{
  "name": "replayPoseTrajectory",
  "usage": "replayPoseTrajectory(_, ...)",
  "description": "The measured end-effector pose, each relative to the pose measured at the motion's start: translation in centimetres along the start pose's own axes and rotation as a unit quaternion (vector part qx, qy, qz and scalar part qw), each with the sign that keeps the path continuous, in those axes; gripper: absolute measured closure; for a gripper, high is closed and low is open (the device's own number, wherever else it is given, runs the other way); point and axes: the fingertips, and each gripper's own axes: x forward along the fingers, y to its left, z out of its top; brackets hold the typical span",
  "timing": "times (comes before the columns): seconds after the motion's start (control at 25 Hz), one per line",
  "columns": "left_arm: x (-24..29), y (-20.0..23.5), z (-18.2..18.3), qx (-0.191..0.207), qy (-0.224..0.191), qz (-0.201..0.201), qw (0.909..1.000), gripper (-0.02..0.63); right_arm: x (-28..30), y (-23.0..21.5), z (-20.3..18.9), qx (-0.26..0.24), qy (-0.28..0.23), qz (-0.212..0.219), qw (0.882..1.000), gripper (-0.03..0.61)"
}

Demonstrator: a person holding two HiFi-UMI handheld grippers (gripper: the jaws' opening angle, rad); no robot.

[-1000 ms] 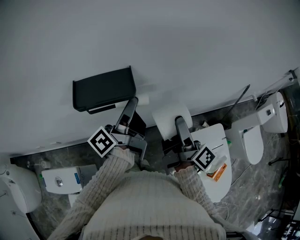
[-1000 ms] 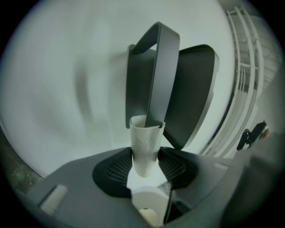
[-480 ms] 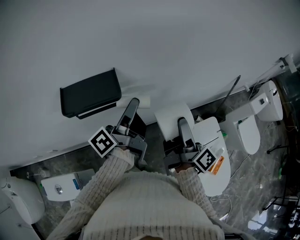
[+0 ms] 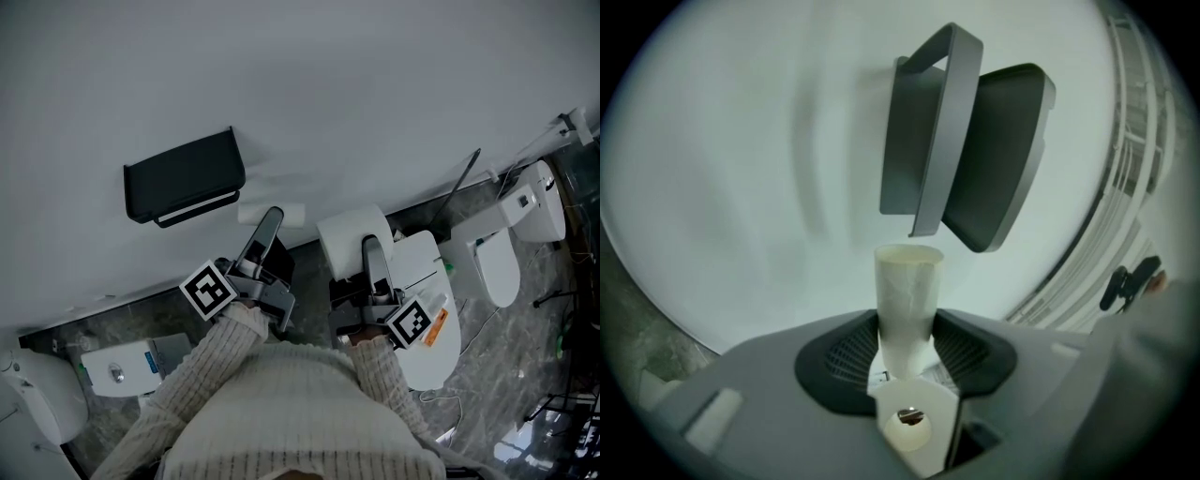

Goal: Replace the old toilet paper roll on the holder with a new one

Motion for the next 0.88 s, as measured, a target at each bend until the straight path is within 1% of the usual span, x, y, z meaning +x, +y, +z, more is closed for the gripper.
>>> replayPoseTrajectory(0.12,-1.2,0.1,0.0,0.001,-0.011,0.007,0.9999,0.439,0.0,-0.1,-0.5,0.006,0.000,-0.001,1.000,0.115)
replayPoseTrajectory(0.24,-2.5,0.3,0.8,-0.001,-0.027,0.014,0.9995,0.439,0.9,-0.2,-1.2,0.011,0.002,-0.001,1.000,0.115)
replayPoseTrajectory(0.4,-4.9,0.3,2.7,0.003,-0.046,0.016,0.9988,0.439,2.6,0.1,-3.7,0.017,0.011,0.007,1.000,0.115)
replayPoseTrajectory(0.64,-6.9,0.1,4.6,0.006,-0.072,0.019,0.9972,0.439,5.8,0.3,-6.6,0.021,0.041,0.019,0.999,0.115)
replayPoseTrajectory(0.88,-7.9,0.0,5.6,0.004,-0.092,0.022,0.9955,0.439,9.1,0.6,-7.4,0.036,0.039,0.034,0.998,0.115)
